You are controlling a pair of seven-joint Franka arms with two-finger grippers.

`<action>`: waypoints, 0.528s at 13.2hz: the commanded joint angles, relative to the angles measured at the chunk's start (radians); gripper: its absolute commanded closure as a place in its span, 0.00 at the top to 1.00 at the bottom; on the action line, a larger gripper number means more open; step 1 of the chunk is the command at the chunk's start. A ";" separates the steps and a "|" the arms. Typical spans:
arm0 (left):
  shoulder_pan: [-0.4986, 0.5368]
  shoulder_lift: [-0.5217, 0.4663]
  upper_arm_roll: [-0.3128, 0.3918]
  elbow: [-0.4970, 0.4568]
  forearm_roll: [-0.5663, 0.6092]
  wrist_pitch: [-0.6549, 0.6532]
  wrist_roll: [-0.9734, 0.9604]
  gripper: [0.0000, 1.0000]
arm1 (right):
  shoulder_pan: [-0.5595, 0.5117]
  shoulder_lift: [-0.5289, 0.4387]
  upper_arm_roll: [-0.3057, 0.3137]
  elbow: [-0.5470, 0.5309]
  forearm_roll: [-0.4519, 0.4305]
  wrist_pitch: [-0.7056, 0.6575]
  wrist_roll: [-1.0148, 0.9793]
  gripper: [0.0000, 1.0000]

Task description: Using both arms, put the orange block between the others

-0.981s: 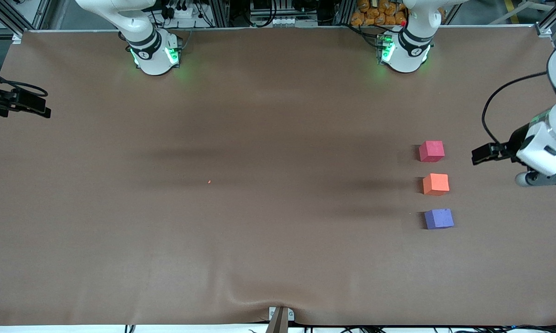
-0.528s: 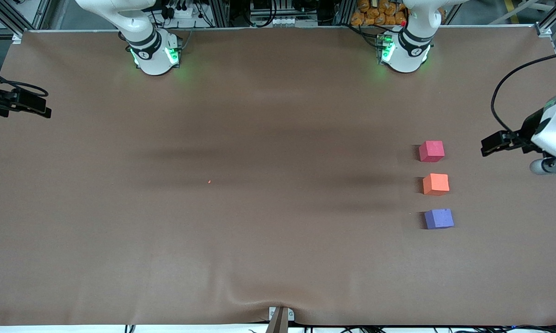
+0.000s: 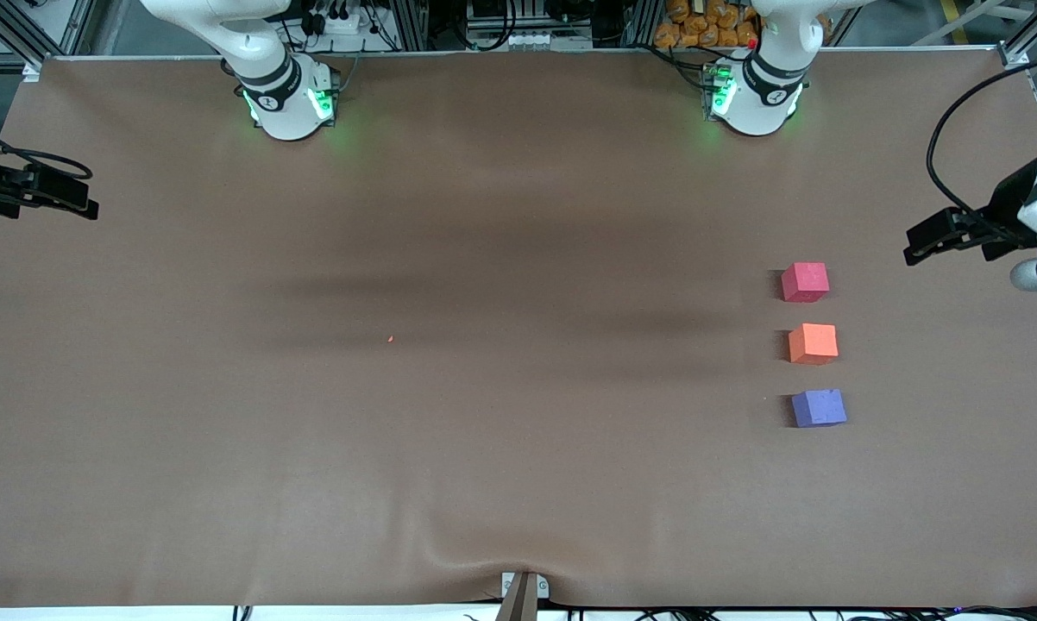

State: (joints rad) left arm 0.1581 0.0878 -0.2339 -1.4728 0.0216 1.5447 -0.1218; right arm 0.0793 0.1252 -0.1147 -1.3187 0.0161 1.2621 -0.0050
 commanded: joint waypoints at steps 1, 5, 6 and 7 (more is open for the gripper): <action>-0.125 -0.089 0.120 -0.102 -0.017 0.003 0.001 1.00 | 0.001 -0.012 0.001 0.006 0.001 -0.009 0.010 1.00; -0.190 -0.210 0.188 -0.251 -0.019 0.058 -0.004 1.00 | 0.002 -0.012 0.001 0.006 0.001 -0.009 0.010 1.00; -0.190 -0.215 0.188 -0.253 -0.019 0.057 -0.004 1.00 | 0.002 -0.012 0.001 0.006 0.002 -0.009 0.010 1.00; -0.189 -0.214 0.189 -0.244 -0.017 0.052 0.010 1.00 | 0.001 -0.012 0.000 0.006 0.002 -0.009 0.010 1.00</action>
State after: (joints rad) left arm -0.0217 -0.0747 -0.0588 -1.6652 0.0181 1.5717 -0.1220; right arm 0.0793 0.1251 -0.1148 -1.3183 0.0159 1.2621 -0.0050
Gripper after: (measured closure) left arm 0.000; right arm 0.000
